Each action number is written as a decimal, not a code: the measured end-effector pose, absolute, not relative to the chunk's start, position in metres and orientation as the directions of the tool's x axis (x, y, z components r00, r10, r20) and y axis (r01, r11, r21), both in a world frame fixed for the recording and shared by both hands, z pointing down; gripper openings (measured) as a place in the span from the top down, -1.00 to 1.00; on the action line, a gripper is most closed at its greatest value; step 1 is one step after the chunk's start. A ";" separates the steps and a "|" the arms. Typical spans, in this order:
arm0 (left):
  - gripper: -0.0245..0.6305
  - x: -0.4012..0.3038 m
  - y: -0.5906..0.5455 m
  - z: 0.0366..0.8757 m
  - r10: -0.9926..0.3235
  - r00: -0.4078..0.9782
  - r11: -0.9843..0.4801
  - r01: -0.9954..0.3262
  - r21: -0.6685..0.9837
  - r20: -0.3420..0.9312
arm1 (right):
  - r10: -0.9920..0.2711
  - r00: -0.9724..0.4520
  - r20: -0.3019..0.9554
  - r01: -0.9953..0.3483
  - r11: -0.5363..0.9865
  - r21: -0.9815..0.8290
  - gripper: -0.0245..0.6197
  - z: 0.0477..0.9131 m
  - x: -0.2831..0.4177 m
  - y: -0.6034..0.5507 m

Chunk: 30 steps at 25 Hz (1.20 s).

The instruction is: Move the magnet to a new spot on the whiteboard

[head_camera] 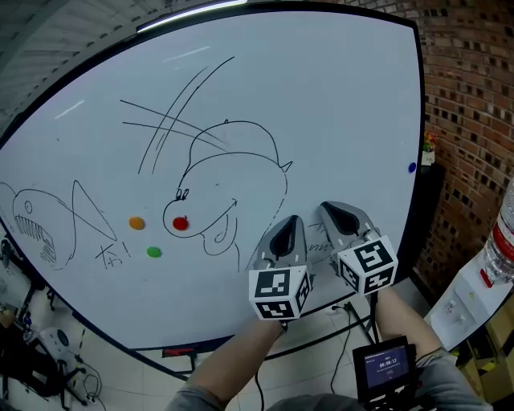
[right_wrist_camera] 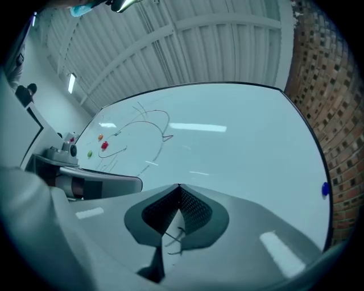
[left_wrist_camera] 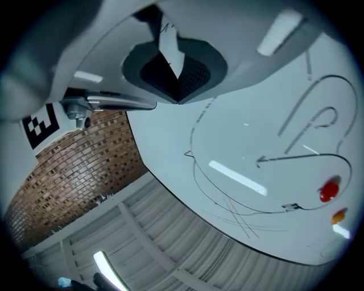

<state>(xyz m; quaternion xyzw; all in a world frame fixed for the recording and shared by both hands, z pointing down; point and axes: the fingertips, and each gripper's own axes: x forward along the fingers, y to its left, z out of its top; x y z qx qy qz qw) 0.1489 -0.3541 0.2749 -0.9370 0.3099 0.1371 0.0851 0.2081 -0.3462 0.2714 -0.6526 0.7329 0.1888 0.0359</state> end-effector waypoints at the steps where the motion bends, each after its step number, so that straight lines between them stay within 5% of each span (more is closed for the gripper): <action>1: 0.93 0.133 -0.356 0.276 -0.569 0.763 -0.785 -0.615 -0.073 -0.308 | -0.941 -0.157 -0.300 -0.968 0.087 0.236 0.90 0.270 0.192 -0.348; 15: 0.93 -0.091 -0.395 0.275 -0.736 0.597 -0.615 -0.787 -0.055 -0.320 | -0.870 -0.397 -0.293 -0.880 0.271 0.389 0.90 0.264 -0.056 -0.381; 24: 0.93 -0.166 -0.407 0.272 -0.785 0.531 -0.538 -0.840 -0.074 -0.319 | -0.855 -0.439 -0.277 -0.833 0.271 0.483 0.90 0.264 -0.134 -0.392; 30: 0.93 -0.184 -0.409 0.273 -0.799 0.507 -0.509 -0.857 -0.084 -0.323 | -0.870 -0.423 -0.254 -0.776 0.203 0.597 0.44 0.269 -0.154 -0.399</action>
